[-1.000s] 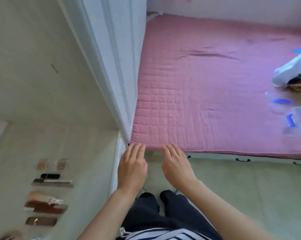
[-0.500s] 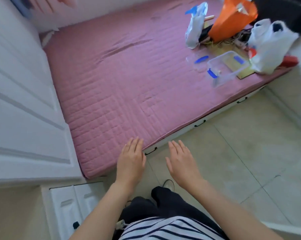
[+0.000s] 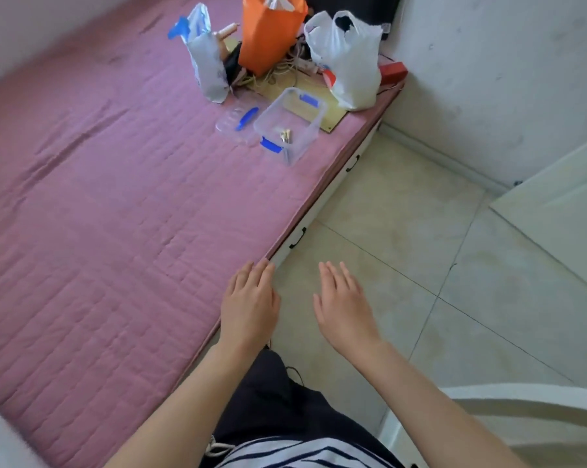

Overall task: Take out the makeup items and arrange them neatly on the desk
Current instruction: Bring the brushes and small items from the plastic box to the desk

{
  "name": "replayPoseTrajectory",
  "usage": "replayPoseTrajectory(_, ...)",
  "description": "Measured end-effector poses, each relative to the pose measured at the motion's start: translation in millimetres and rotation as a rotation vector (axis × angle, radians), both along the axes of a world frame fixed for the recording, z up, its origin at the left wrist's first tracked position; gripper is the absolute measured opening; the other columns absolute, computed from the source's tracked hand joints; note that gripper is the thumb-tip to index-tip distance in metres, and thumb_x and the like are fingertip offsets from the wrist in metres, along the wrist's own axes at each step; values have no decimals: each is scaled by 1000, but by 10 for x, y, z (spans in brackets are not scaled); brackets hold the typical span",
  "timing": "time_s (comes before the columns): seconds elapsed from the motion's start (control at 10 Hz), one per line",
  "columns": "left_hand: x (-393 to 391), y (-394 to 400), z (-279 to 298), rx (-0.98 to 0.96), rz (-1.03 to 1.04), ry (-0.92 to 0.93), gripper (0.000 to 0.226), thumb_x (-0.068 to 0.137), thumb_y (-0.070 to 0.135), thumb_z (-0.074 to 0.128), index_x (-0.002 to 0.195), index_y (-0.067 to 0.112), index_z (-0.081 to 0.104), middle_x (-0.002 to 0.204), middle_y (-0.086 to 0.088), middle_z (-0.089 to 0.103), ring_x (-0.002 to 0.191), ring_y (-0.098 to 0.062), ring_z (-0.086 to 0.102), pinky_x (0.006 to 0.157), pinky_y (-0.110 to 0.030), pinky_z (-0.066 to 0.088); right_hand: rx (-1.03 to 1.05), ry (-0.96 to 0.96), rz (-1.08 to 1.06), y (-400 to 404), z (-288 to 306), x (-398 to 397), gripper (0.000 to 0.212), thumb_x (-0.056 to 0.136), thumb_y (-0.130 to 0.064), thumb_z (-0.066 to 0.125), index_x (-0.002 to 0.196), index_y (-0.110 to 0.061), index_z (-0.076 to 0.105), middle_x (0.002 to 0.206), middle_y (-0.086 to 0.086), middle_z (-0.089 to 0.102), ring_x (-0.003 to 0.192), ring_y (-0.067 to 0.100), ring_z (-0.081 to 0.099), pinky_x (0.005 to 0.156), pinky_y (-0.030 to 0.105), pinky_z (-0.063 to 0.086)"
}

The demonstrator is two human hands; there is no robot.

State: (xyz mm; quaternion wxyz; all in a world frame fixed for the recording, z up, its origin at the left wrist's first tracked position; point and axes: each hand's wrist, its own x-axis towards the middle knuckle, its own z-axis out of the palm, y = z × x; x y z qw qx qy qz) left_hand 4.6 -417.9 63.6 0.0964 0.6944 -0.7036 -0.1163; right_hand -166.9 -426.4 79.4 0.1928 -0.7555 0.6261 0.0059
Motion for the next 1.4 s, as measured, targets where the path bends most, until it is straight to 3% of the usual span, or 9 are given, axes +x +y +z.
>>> replayPoseTrajectory(0.1,-147,-362,4,2,-82,-10,42,88,16,52,129,9,56,132,-7,59,127,-29,50,104,-42,42,14,7,-69,-241,-16,-146,59,102,-31,33,151,-6,14,157,9,21,148,27,8,119,38,16)
replayPoseTrajectory(0.6,-392,-2607,87,-21,-386,-72,44,77,10,69,121,8,60,124,-7,62,120,-33,56,96,-43,48,41,15,-364,-1976,57,-526,58,102,-30,35,150,-6,16,156,10,24,147,27,9,121,38,13)
replayPoseTrajectory(0.9,-926,-3649,-34,55,-379,-102,46,74,12,72,119,8,62,121,-7,64,117,-32,58,93,-41,49,43,7,-332,-3088,-28,-1053,57,101,-30,36,150,-5,18,155,11,25,147,29,11,119,40,17)
replayPoseTrajectory(1.2,-1693,-4400,-256,263,-67,-65,43,88,10,56,131,9,53,136,-6,55,130,-30,46,103,-39,40,152,48,-97,-4161,-158,-1938,56,102,-32,33,149,-6,19,155,10,26,147,29,11,118,38,19)
replayPoseTrajectory(1.3,-1886,-4597,-295,275,52,-37,39,83,7,60,122,7,60,125,-5,62,118,-28,55,93,-37,47,159,61,47,-4565,-153,-2116,56,102,-32,32,150,-6,17,156,9,24,147,29,9,118,38,18)
replayPoseTrajectory(1.4,-2000,-4815,-306,284,159,-8,43,89,9,52,131,9,52,136,-3,53,129,-25,46,102,-37,39,149,80,167,-4974,-181,-2176,56,102,-30,33,149,-5,17,155,11,24,147,29,9,118,38,18)
